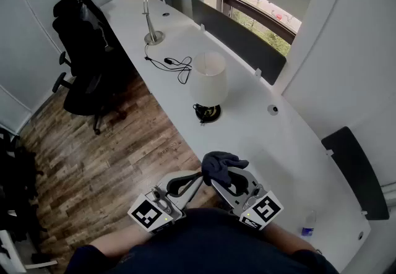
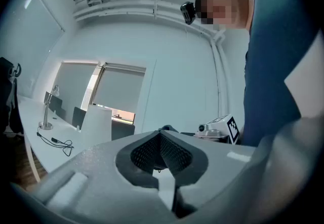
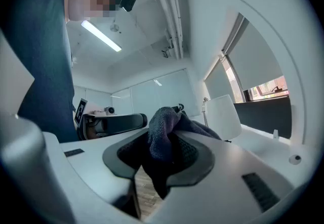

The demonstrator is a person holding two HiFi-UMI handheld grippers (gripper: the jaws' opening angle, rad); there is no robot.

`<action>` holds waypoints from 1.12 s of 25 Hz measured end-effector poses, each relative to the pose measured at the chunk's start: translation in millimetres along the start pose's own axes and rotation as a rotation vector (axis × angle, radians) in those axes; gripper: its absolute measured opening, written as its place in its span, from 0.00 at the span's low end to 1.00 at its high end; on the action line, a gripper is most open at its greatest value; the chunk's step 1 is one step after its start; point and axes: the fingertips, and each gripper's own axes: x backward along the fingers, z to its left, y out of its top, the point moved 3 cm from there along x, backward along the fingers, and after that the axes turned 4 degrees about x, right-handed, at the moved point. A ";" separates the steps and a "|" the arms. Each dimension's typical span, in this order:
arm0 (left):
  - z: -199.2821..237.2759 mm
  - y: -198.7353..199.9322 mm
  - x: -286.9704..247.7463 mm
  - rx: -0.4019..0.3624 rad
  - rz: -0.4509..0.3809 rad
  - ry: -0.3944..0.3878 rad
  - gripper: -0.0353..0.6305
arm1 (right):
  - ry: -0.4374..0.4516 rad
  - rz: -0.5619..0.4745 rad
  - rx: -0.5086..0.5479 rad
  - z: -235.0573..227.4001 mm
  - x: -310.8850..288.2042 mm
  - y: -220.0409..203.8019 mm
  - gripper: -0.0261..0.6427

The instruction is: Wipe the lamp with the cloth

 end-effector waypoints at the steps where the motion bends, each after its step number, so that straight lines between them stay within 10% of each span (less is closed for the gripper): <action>1: -0.2 0.1 -0.1 0.003 0.003 0.002 0.06 | 0.002 0.001 0.000 -0.1 0.2 0.0 0.24; 28: 21.7 -6.3 -30.0 -0.001 0.020 0.080 0.06 | -0.005 0.013 -0.010 -53.4 -2.6 -17.4 0.24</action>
